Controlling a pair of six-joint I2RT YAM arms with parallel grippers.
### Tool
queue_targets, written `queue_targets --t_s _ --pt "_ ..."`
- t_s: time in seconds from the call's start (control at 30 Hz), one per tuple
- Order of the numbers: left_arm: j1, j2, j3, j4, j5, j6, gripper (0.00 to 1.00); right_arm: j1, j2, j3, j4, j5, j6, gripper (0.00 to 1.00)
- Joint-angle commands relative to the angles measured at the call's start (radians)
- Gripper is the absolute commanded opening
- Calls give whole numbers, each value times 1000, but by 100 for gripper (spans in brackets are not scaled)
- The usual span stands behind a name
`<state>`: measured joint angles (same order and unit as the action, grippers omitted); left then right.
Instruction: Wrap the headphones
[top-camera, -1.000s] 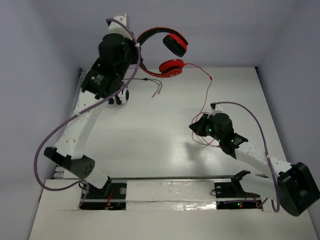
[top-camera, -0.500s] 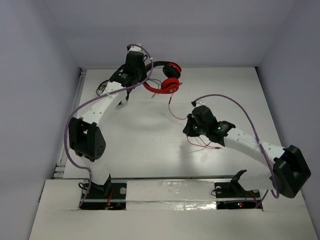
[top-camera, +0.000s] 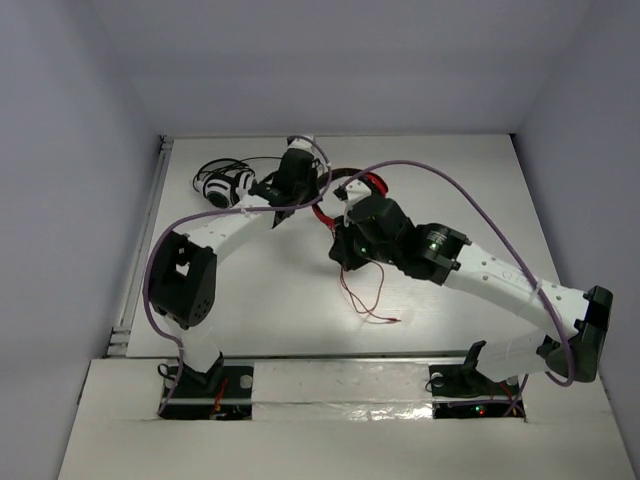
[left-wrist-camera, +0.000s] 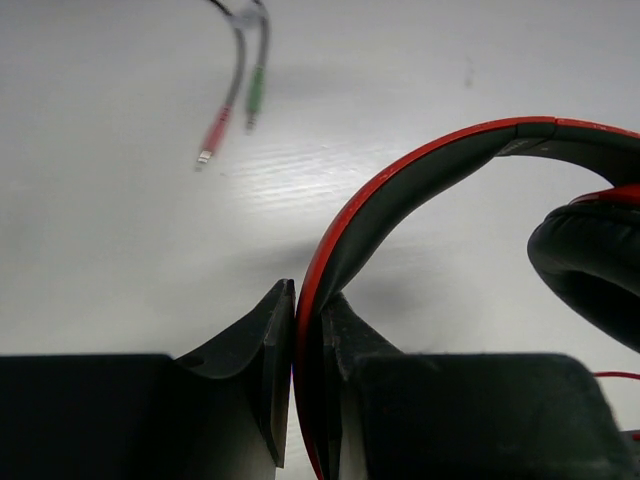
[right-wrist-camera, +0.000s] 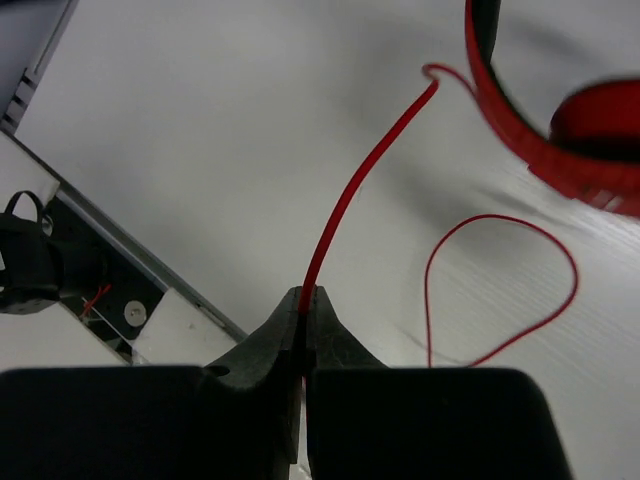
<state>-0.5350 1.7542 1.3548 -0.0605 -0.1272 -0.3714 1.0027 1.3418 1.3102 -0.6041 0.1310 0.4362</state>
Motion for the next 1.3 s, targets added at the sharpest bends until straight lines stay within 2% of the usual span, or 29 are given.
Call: queue_targets --t_s 0.0,0.1,0.23,0.43,0.57,0.77,0.8,0.87,1.03,1.13,1.27 --pt "-52 -126 -63 203 86 12 0 2 14 93 -111 74 -68 0" --pt "-52 -154 -132 246 176 32 0 2 19 136 -150 159 -83 0" --pt "-52 -197 -201 260 204 65 0 2 11 165 -181 228 -96 0" --pt "-52 -251 -212 183 100 78 0 -9 -50 135 -211 317 -90 0" --pt "-52 -271 -197 119 55 98 0 -48 -81 132 -220 439 -91 0" --pt "-83 -275 -197 70 121 134 0 -137 -107 112 -100 479 -137 0" --pt "-83 -283 -201 76 185 140 0 -147 -98 113 -95 476 -155 0" --pt "-83 -294 -210 85 224 147 0 -174 -89 109 -70 485 -172 0" --pt "-83 -321 -206 62 267 149 0 -249 -105 64 -7 495 -183 0" --pt "-83 -344 -212 77 351 149 0 -269 -118 26 56 454 -197 0" --pt "-83 -372 -210 73 399 152 0 -279 -124 1 69 490 -195 0"
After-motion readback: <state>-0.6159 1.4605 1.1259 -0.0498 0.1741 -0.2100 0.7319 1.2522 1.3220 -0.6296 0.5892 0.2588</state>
